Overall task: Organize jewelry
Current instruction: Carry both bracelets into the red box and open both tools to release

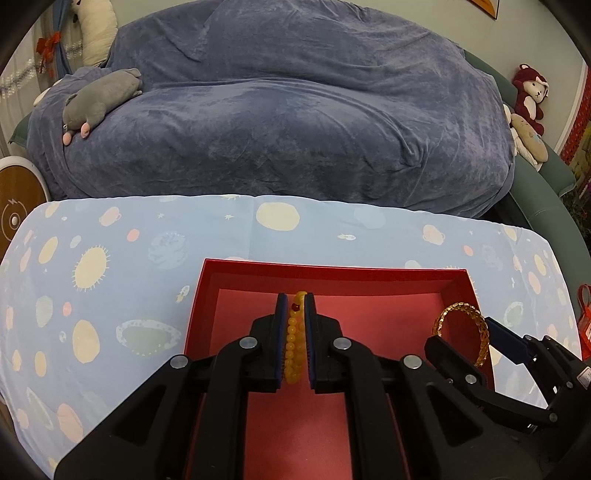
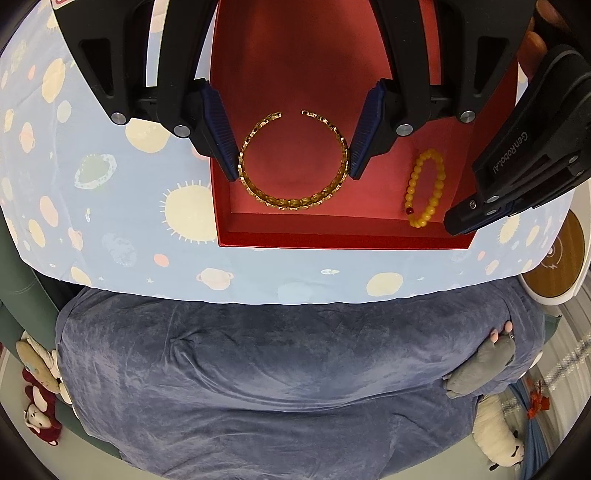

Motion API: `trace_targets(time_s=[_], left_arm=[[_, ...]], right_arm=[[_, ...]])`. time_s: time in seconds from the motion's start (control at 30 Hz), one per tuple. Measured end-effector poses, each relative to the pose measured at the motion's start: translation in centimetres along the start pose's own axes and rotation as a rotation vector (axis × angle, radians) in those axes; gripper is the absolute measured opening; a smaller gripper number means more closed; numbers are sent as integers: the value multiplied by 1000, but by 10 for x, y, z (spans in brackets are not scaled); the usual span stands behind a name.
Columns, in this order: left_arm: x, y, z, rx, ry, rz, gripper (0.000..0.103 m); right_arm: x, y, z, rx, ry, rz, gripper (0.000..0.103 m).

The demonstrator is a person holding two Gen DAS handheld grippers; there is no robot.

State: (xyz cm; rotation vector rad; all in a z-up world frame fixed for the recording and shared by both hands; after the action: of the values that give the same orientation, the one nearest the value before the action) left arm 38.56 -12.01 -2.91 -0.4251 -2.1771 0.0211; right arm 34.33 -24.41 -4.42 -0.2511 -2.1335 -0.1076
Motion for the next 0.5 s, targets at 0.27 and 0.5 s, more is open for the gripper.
trace_targets(time_s=[0.27,0.5], left_arm=[[7,2,0,6,-12,-12,23],[28,-1,0,-1,-28,-8,23]], right_arm=[[14,0,0,7,-22,2,59],[33,1,0,13,-39,3,59]])
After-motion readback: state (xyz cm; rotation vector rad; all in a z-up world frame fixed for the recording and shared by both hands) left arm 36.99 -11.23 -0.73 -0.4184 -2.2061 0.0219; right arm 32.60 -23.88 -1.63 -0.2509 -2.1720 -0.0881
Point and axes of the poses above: each gripper's, at about its wrist camera, not at the fingertips, and x roughly against the way its jaws point, y to its left, z to its underside, the point moved 9 cm from there along -x, roughly the way its jaws point, and after that the axes turned 6 degrees about z, right-handed, at the moved point
